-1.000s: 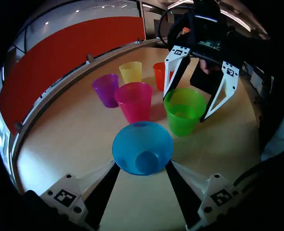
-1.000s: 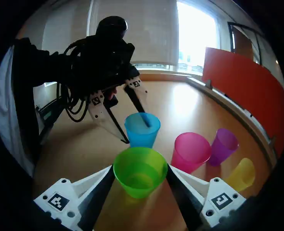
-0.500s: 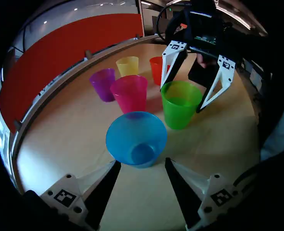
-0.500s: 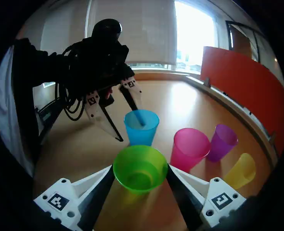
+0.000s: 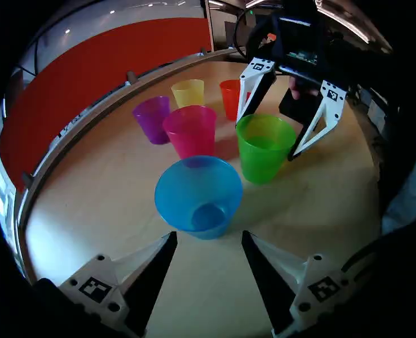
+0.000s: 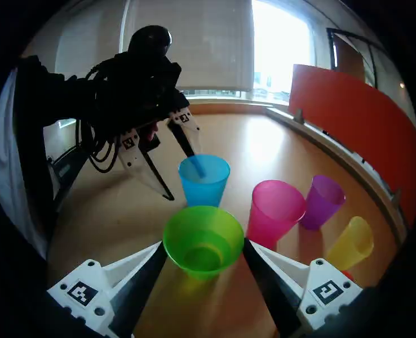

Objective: Pour water

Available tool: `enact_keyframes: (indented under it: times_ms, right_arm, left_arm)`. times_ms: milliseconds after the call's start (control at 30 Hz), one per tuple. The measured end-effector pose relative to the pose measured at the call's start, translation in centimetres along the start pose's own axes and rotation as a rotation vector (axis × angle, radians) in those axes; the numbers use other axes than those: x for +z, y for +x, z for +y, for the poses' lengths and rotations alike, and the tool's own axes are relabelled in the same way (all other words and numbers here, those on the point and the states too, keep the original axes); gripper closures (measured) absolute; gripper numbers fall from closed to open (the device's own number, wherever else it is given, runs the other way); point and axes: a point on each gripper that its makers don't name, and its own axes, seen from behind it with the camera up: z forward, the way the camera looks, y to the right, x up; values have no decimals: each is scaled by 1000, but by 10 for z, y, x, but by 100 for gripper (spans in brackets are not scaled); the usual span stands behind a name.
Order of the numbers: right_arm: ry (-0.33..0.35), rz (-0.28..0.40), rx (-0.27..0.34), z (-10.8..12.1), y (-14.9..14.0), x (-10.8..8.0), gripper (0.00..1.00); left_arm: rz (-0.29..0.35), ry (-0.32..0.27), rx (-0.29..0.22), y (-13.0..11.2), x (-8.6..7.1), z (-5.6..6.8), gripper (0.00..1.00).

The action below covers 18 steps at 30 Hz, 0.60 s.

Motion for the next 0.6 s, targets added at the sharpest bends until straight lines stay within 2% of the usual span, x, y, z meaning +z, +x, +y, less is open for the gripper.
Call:
enact_keyframes:
  times_ms: [400, 600]
  right_arm:
    - [-35, -24, 20, -3, -18, -22, 0]
    - [-80, -25, 42, -2, -26, -38, 0]
  left_arm:
    - [-13, 30, -17, -9, -12, -1, 15]
    - [-9, 58, -57, -18, -21, -2, 16]
